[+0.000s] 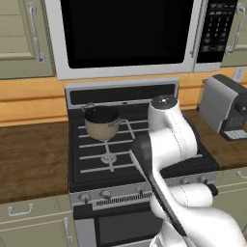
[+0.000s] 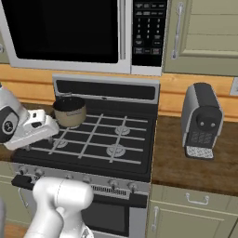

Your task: Turn off the rear left burner of the stove.

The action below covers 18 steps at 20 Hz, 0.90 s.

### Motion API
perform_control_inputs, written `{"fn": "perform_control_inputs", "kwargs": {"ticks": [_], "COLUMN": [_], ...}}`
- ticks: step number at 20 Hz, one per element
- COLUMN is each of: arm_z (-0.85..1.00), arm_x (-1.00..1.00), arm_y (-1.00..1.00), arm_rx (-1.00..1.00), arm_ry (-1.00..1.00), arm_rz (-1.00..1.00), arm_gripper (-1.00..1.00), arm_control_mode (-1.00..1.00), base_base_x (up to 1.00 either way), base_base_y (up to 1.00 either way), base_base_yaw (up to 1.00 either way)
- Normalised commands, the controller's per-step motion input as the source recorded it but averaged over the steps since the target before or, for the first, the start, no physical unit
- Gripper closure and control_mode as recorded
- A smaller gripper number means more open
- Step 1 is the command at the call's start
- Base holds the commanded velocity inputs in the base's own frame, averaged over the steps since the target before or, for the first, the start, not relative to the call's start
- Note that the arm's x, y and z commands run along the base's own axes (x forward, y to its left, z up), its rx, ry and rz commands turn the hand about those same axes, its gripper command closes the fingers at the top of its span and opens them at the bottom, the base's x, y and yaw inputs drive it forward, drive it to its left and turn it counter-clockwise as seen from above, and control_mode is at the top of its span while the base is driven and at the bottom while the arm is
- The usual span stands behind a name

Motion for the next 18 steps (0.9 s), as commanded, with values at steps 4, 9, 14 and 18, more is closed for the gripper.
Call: {"fn": "perform_control_inputs", "kwargs": {"ticks": [4, 9, 14, 18], "arm_z": [-0.40, -0.55, -0.72, -0.63], "arm_x": [-0.18, 0.00, 0.00, 0.17], "arm_y": [1.00, 1.00, 0.96, 0.57], "arm_rx": [-0.16, -0.16, -0.12, -0.06], "arm_ry": [-0.05, -0.09, -0.17, -0.36], "arm_rz": [0.16, 0.13, 0.16, 0.18], "arm_gripper": [-1.00, -1.00, -1.00, -1.00], "arm_control_mode": [-1.00, -1.00, -1.00, -1.00], "base_base_x": [0.00, 0.00, 0.00, 0.00], "base_base_y": [0.00, 0.00, 0.00, 0.00], "base_base_yaw": [0.00, 0.00, 0.00, 0.00]}}
